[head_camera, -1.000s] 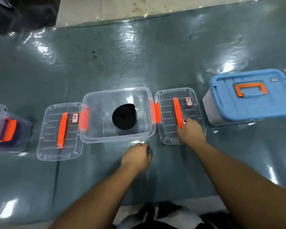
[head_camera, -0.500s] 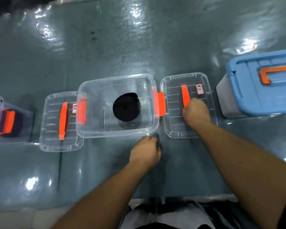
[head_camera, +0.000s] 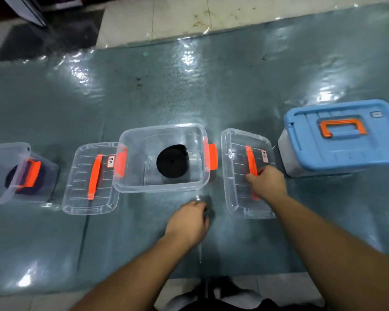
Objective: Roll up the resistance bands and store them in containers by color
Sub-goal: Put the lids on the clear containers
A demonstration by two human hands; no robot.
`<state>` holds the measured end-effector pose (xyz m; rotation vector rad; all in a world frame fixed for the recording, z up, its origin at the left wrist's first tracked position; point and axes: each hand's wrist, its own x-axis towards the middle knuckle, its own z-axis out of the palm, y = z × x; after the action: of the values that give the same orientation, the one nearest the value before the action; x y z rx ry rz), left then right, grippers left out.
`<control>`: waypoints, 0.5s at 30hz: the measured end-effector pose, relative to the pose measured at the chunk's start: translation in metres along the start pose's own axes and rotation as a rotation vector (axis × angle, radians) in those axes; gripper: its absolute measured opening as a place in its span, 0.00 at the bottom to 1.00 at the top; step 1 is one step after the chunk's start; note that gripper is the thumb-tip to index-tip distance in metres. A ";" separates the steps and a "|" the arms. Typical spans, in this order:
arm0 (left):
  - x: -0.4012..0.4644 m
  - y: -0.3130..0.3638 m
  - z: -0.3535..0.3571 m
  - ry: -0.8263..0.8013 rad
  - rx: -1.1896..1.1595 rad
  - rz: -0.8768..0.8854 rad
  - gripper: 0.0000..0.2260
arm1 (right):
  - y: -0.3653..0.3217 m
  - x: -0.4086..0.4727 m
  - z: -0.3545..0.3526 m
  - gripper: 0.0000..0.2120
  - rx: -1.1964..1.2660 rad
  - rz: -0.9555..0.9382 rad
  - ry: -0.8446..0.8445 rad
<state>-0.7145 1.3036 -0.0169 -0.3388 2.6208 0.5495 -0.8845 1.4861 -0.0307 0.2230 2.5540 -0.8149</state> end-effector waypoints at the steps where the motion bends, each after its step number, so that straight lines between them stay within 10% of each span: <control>1: -0.003 0.001 -0.003 0.009 -0.004 0.005 0.14 | 0.000 -0.005 -0.004 0.12 0.048 -0.003 0.006; 15: -0.045 -0.027 -0.055 0.269 -0.252 -0.048 0.11 | -0.065 -0.050 -0.024 0.09 0.021 -0.317 0.027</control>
<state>-0.6868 1.2629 0.0408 -0.5900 2.7920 0.8755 -0.8677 1.4464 0.0430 -0.1717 2.6449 -0.9581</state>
